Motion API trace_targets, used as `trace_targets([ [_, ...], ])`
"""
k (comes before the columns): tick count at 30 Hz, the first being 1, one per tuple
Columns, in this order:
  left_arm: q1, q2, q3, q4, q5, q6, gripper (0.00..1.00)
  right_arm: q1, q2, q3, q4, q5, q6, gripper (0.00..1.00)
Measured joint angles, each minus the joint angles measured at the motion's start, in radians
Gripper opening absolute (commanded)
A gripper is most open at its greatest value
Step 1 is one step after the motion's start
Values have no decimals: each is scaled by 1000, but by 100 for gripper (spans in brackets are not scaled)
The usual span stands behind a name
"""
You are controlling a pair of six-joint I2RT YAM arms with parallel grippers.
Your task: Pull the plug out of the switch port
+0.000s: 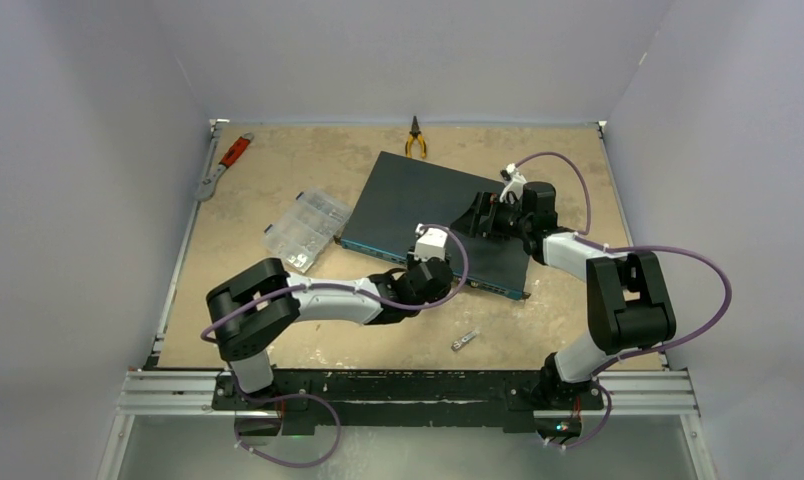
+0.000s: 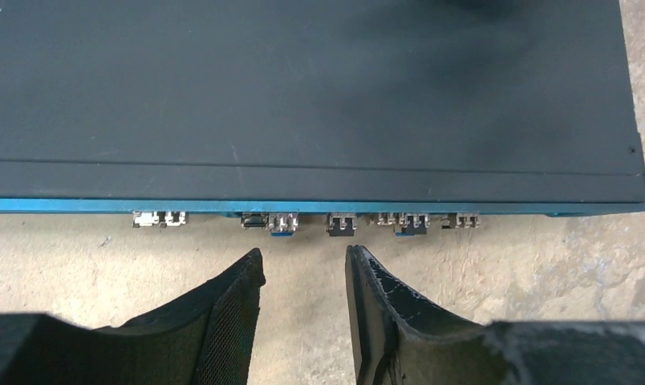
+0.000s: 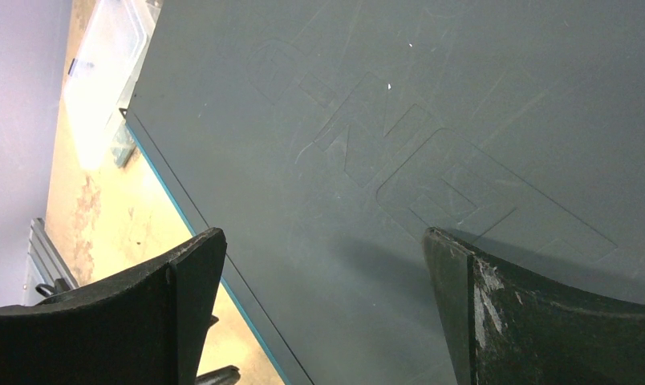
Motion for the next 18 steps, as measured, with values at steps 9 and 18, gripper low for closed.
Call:
trace_targets([
  [9, 64, 24, 27, 3, 48, 12, 31, -2, 2, 0, 1, -7, -2, 98],
  [18, 67, 32, 27, 3, 71, 27, 33, -3, 2, 0, 2, -8, -2, 98],
])
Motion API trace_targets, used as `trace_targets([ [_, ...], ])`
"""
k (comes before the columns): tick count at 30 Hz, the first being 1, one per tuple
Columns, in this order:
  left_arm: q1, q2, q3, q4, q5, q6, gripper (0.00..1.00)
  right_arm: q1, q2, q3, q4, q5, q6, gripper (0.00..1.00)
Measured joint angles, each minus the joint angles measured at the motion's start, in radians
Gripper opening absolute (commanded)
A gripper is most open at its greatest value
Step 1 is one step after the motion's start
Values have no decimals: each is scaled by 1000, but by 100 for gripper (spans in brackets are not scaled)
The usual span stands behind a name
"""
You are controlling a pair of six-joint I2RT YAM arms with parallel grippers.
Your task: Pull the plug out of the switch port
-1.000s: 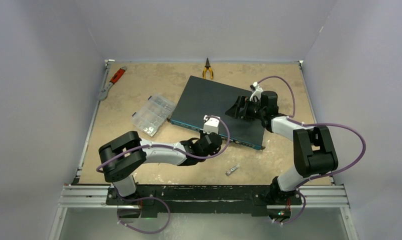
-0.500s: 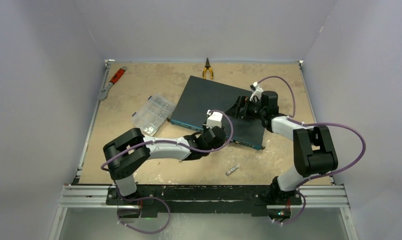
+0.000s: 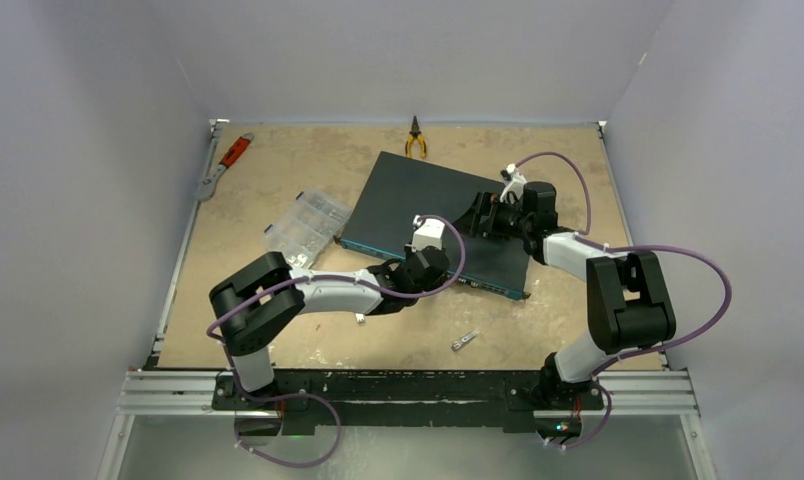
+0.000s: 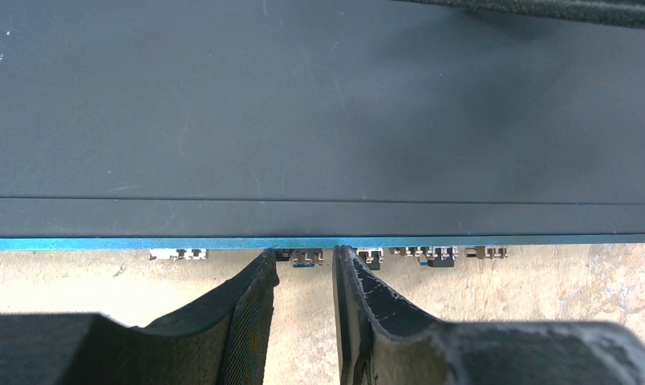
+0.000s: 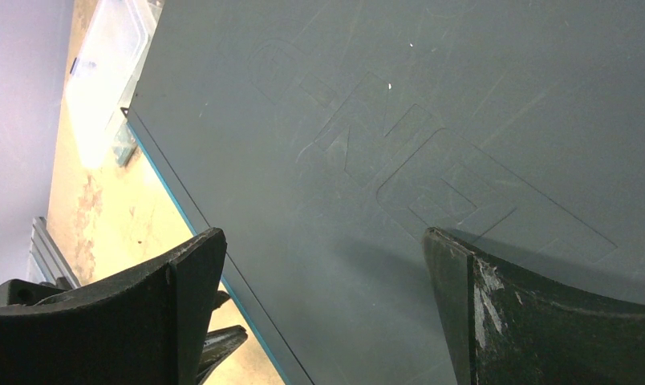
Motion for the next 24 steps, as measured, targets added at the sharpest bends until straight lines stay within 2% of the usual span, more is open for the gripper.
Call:
trace_targets([
  [3, -2, 0, 0, 0, 2, 2, 34, 0, 0, 0, 0, 0, 0, 98],
  [6, -2, 1, 0, 0, 3, 7, 28, 0, 0, 0, 0, 0, 0, 98],
  [9, -2, 11, 0, 2, 3, 10, 27, 0, 0, 0, 0, 0, 0, 98],
  [16, -5, 51, 0, 5, 3, 11, 32, -1, 0, 0, 0, -1, 0, 98],
  [24, -11, 61, 16, -3, 3, 18, 31, -1, 0, 0, 1, -2, 0, 98],
])
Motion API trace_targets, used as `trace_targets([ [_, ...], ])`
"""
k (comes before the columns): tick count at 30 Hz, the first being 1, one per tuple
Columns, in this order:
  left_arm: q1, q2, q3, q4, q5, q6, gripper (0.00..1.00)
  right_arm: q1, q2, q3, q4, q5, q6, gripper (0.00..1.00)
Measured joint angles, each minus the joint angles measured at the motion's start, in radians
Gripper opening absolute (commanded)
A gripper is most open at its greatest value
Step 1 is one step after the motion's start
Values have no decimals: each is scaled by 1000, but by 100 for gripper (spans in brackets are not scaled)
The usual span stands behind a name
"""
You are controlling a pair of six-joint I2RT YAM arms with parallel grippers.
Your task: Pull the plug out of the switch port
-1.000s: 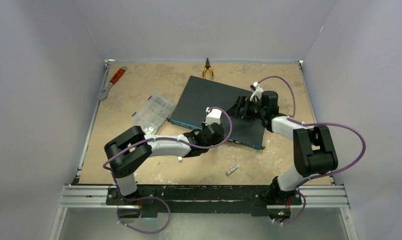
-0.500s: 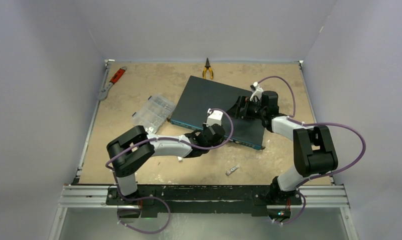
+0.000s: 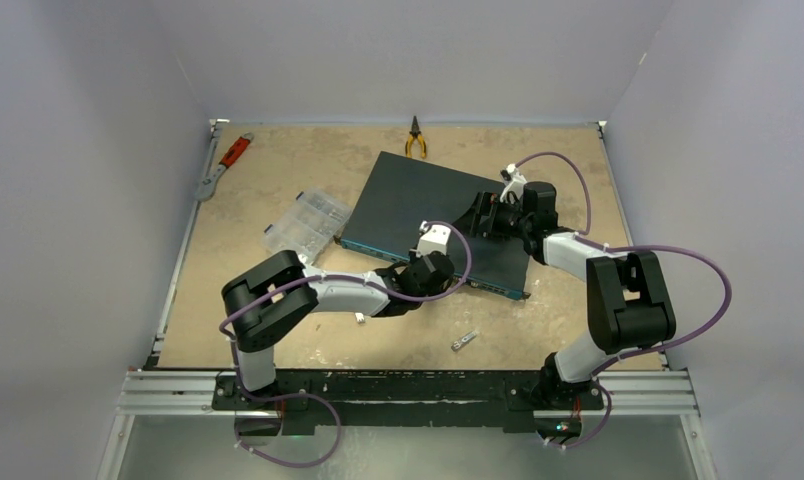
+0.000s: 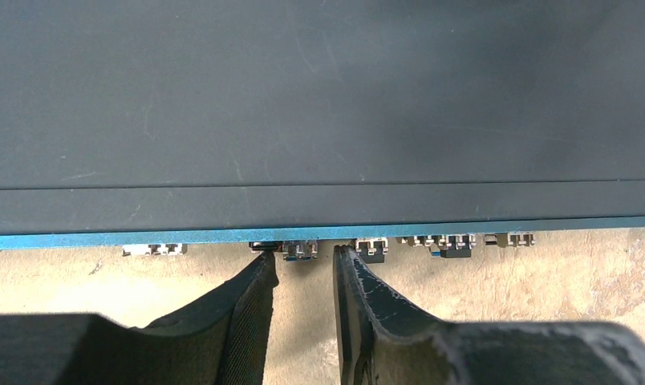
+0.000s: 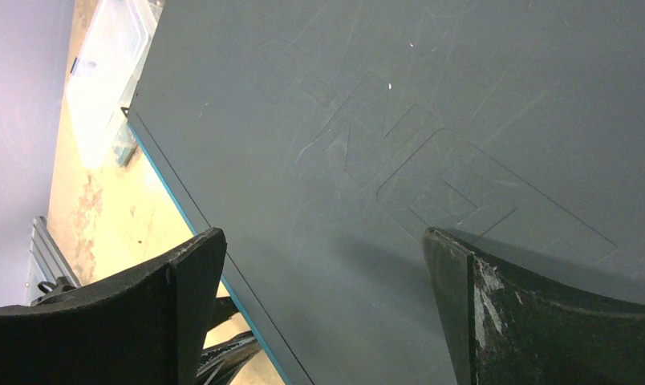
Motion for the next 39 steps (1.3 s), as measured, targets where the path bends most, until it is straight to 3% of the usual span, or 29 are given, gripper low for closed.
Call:
trace_targets([
  [12, 0, 0, 16, -23, -15, 8, 19, -1, 2, 0, 2, -3, 0, 98],
  [17, 0, 0, 18, -26, -14, 14, 0, -3, 5, 0, 4, -9, 0, 98],
  [39, -43, -50, -47, -8, -47, -20, 0, -7, 6, 0, 6, -20, -4, 99],
])
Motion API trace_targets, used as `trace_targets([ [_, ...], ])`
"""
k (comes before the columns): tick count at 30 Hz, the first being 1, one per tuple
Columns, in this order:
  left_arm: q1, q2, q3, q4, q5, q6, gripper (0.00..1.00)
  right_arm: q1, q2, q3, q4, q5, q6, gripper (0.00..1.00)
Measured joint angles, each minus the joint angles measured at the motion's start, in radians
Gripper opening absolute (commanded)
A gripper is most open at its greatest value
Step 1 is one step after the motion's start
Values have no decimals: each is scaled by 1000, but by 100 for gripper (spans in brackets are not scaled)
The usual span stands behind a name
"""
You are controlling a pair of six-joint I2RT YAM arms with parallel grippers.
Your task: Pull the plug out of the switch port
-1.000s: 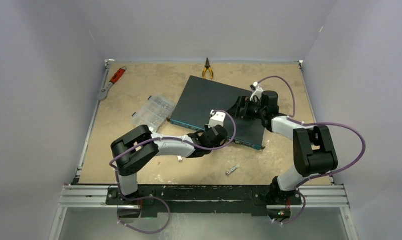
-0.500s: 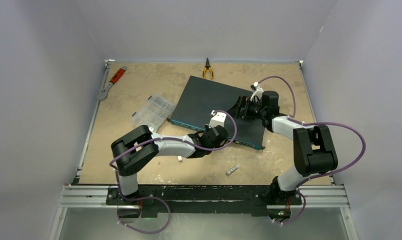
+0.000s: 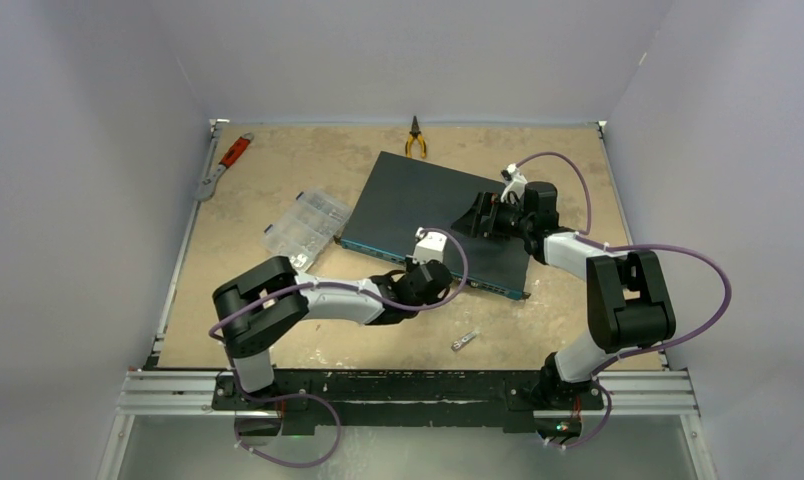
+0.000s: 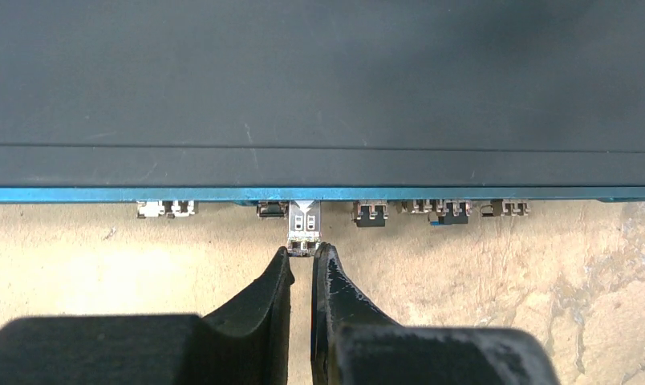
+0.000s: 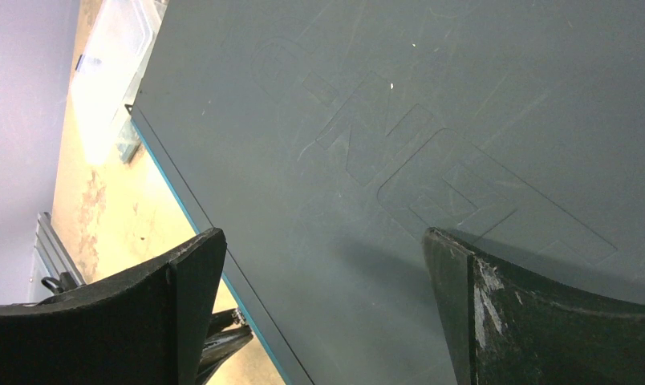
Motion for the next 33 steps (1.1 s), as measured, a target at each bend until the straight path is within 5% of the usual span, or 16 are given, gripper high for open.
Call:
trace_targets([
  [15, -75, -183, -137, -32, -61, -71, 0, -1, 0, 0, 1, -3, 0, 99],
  [18, -78, -190, -146, -58, -65, -71, 37, 0, 0, 0, 1, -3, -1, 99],
  [20, -80, -190, -145, -74, -68, -68, 49, -1, 0, 0, 1, -3, -1, 98],
  [33, -21, -42, 43, -117, -31, -30, 55, -1, 2, 0, 1, -3, -4, 99],
])
